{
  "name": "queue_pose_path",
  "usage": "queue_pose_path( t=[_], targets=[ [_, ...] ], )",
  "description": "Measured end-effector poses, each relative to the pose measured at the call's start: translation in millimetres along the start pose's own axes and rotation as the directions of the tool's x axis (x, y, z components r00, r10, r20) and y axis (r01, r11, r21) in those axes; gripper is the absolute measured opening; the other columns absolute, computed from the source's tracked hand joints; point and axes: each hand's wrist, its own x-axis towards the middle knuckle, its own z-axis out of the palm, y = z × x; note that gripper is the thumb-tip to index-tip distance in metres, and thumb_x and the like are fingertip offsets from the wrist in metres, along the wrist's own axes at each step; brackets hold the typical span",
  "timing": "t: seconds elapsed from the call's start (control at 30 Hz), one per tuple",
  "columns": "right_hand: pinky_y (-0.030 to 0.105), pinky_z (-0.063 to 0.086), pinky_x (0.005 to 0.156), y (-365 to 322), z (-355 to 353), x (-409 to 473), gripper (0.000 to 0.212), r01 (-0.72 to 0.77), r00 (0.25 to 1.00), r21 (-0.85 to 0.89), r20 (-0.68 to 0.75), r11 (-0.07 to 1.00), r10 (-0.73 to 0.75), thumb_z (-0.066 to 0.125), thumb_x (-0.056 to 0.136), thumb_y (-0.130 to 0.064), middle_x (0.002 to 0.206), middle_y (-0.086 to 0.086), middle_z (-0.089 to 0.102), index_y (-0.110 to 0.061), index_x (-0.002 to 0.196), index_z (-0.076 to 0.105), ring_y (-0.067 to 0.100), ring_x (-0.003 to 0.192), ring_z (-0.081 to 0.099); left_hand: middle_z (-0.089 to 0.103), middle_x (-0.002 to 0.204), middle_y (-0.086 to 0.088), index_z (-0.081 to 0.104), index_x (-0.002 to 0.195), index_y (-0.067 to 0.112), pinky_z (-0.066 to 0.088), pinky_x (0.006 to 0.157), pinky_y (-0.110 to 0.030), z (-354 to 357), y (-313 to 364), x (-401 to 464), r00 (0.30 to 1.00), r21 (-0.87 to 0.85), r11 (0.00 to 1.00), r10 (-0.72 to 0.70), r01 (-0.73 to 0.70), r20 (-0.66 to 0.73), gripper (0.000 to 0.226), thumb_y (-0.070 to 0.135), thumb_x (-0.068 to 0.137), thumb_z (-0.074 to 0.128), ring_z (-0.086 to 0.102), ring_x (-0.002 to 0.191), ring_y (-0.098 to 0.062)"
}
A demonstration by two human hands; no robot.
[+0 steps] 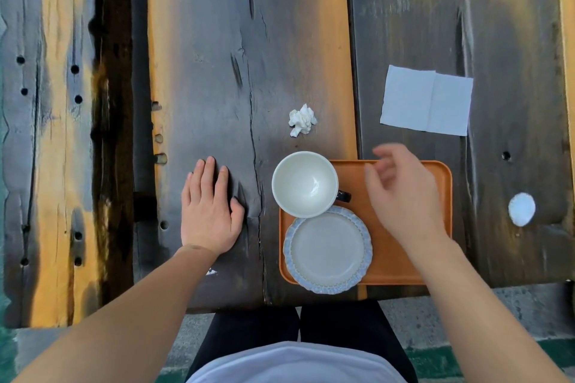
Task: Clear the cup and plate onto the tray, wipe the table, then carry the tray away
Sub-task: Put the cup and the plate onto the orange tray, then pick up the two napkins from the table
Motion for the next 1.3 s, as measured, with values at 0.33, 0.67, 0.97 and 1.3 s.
queue_pose_path(
  t=[0.33,0.67,0.97,1.3],
  targets=[
    [0.038,0.054,0.069,-65.8,58.8,99.1,0.031,0.270,0.946,-0.130,0.223,0.954,-0.237,0.070,0.086,-0.044,0.099,-0.006,0.060,-0.025,0.110,0.063,0.017,0.083,0.058,0.036,0.160,-0.023,0.044,0.146,0.003,0.015,0.126,-0.050,-2.3,0.4,0.0,1.000,-0.023,1.000,0.004,-0.004,-0.019,0.062,0.034,0.093,0.037,0.026,0.151,-0.039],
    [0.043,0.055,0.074,-59.0,66.6,110.2,0.019,0.216,0.956,-0.117,0.224,0.969,-0.187,0.066,0.088,-0.033,0.095,0.001,0.064,-0.019,0.100,0.069,0.022,0.085,0.060,0.036,0.160,-0.023,0.044,0.147,0.004,0.014,0.126,-0.049,-3.3,0.6,-0.2,1.000,-0.020,1.000,-0.001,0.001,-0.008,0.062,0.034,0.093,0.038,0.027,0.151,-0.039],
    [0.013,0.038,0.059,1.1,14.9,37.2,0.014,0.005,0.999,-0.019,-0.052,1.000,-0.006,0.065,0.091,-0.033,0.088,-0.012,0.058,-0.027,0.102,0.067,0.000,0.070,0.056,0.033,0.162,-0.021,0.043,0.148,0.004,0.011,0.126,-0.046,-0.8,-0.3,-0.2,1.000,-0.010,1.000,-0.011,0.011,-0.002,0.062,0.036,0.094,0.037,0.025,0.152,-0.039],
    [0.034,0.053,0.055,28.8,35.9,-26.0,0.011,0.006,0.997,-0.039,0.073,0.999,-0.003,0.069,0.090,-0.026,0.089,-0.011,0.055,-0.026,0.100,0.066,0.007,0.069,0.055,0.032,0.161,-0.020,0.041,0.146,0.006,0.007,0.127,-0.042,3.5,-1.4,-1.0,0.999,-0.023,1.000,-0.023,0.022,-0.037,0.060,0.035,0.094,0.037,0.024,0.152,-0.038]
  ],
)
